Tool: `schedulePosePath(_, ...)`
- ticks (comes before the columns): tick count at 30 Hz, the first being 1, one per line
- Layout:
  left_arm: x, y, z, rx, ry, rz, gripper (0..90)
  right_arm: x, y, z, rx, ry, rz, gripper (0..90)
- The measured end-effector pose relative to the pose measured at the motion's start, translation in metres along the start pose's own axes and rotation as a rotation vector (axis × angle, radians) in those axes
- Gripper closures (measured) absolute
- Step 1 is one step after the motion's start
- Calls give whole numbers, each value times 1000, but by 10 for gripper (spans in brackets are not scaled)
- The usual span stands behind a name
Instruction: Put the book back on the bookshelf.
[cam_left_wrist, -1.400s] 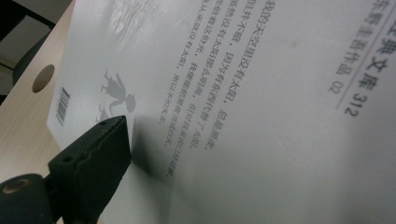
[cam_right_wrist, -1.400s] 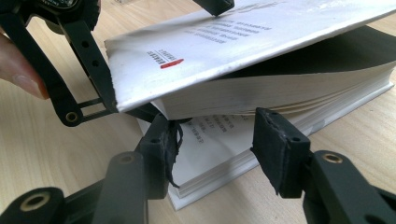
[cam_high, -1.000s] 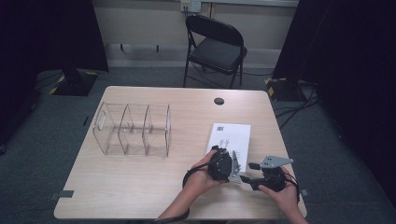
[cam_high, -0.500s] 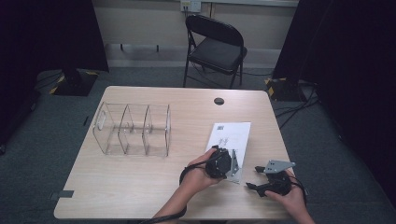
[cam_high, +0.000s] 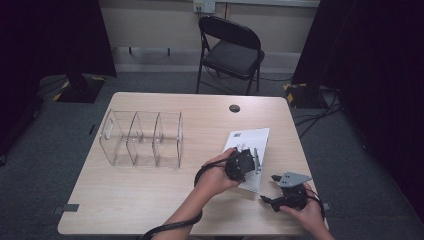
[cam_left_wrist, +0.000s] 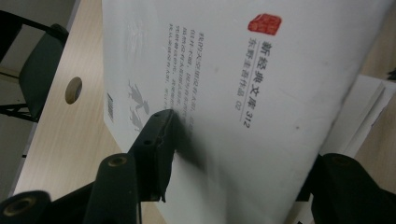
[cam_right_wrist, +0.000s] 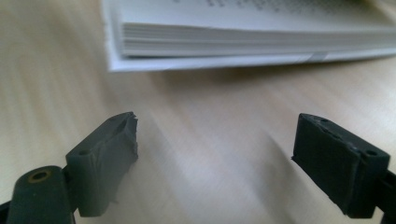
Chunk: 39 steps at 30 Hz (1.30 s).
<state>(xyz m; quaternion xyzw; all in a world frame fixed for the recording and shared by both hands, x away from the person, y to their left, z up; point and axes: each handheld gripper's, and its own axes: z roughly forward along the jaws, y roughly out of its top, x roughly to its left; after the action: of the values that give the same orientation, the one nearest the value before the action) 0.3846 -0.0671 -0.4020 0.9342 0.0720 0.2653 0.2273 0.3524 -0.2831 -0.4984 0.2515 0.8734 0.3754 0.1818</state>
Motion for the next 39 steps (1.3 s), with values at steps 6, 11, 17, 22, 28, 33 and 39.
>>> schedulePosePath(6,0,9,-3,30,-21,-6,456,3,13,17,-46,-148,-88,134)
schedulePosePath(11,0,14,-5,36,-30,-11,456,6,18,22,-63,-220,-197,168)
schedulePosePath(17,-3,15,-4,48,-33,-4,451,25,25,22,-79,-231,-412,268)
schedulePosePath(22,-3,16,-5,61,-34,-4,449,25,25,22,-71,-228,-448,333)
schedulePosePath(28,0,10,-9,-51,-89,-44,362,19,40,6,-79,-221,-440,515)
schedulePosePath(33,4,-1,-33,-151,-133,-87,261,16,46,-12,-70,-177,-417,543)
schedulePosePath(39,7,-26,-58,-237,-131,-202,197,14,48,-18,-45,-152,-420,549)
